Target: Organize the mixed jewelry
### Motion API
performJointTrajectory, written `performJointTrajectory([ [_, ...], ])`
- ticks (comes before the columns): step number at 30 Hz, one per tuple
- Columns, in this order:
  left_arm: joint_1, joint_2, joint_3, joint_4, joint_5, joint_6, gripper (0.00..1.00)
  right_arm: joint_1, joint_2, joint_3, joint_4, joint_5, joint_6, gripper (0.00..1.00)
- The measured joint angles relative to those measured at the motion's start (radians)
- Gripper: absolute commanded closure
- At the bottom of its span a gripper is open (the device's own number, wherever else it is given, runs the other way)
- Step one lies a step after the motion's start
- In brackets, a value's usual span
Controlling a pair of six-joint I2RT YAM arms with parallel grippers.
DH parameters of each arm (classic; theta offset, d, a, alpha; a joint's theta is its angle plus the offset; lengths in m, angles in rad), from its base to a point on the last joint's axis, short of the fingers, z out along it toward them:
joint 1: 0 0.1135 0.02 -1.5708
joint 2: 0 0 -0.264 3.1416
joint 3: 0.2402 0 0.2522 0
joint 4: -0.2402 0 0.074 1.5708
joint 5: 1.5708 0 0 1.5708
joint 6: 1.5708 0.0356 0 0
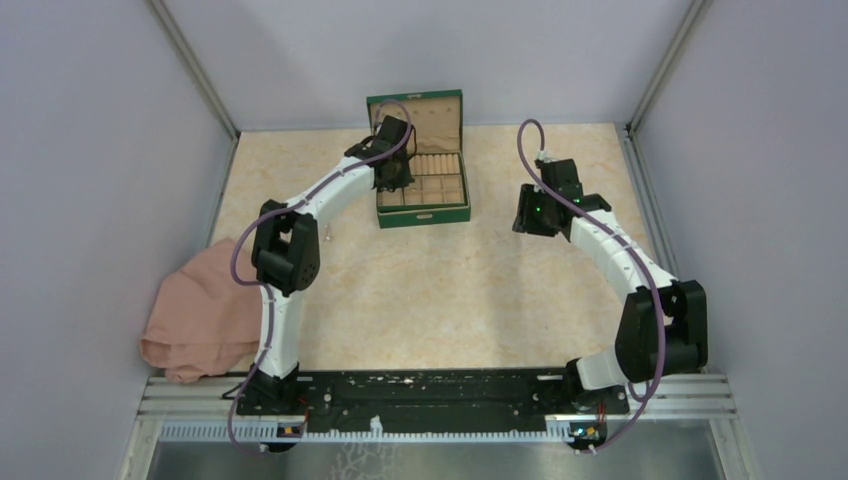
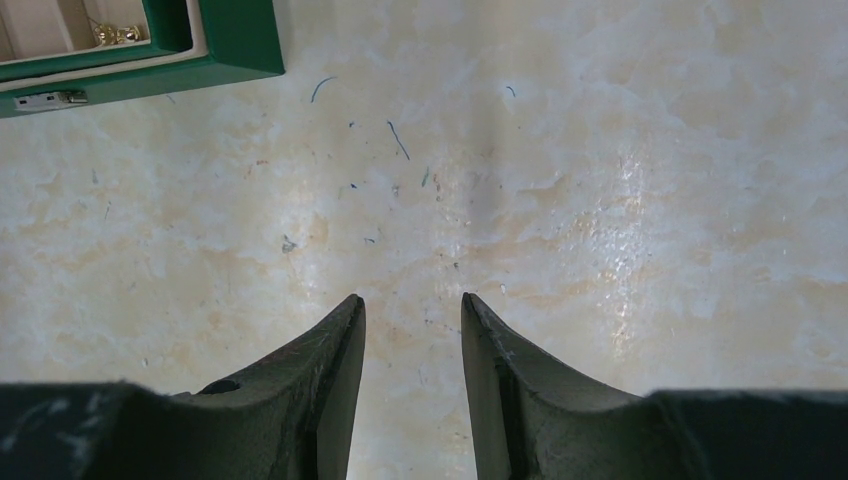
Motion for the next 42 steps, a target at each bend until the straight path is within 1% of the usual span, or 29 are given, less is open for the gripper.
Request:
performJointTrajectory([
  [22, 0.008, 0.043, 0.017, -0.001, 0.054, -0.037, 1.0, -0.011, -0.013, -0.006, 0.001, 0.001, 0.0, 0.6],
  [39, 0.005, 0.059, 0.022, -0.006, 0.032, -0.035, 1.0, -0.019, -0.026, -0.026, 0.0, 0.0, 0.0, 0.6],
  [42, 0.004, 0.078, 0.07, -0.048, 0.025, -0.027, 1.0, -0.02, -0.026, -0.026, 0.0, 0.0, 0.0, 0.6],
])
